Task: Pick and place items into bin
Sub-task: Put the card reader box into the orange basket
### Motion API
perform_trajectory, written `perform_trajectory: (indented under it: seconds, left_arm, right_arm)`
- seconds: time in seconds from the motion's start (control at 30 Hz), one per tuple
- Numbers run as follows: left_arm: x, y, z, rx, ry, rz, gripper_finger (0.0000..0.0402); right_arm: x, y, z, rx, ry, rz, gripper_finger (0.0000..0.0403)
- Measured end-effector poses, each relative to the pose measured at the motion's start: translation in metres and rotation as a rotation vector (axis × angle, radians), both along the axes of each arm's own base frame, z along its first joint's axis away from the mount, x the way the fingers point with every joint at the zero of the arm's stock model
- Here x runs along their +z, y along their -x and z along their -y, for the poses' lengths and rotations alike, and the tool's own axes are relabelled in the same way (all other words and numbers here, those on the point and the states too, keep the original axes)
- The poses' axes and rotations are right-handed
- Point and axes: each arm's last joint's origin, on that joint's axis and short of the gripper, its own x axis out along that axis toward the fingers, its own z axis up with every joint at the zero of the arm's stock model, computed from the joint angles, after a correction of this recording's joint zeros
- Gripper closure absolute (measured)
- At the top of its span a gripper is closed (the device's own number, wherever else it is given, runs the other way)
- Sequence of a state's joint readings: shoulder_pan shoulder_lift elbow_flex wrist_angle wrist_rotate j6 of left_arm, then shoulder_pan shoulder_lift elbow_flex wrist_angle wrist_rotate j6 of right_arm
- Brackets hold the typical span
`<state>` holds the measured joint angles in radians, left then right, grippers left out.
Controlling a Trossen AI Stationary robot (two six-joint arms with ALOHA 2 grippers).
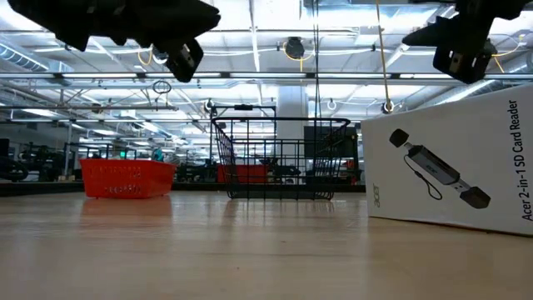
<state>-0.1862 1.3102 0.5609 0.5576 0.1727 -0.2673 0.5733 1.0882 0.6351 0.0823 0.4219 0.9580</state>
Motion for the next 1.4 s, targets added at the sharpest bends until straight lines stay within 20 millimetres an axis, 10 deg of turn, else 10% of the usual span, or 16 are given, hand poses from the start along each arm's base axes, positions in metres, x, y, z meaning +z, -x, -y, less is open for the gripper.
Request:
perform_trajectory:
  seconds: [0.63,1.4]
  left_arm:
    - [-0.010,0.004,-0.001,0.001,0.022,-0.025,0.0371]
    - [-0.012,0.005,-0.001,-0.001,0.023,-0.056,0.0371]
  right_arm:
    - [0.047,-0.069,-0.018,-0.083,0.078,-0.630,0.0176]
    - [0.002,-0.103,-0.031,-0.048,0.021,-0.880,0.0176]
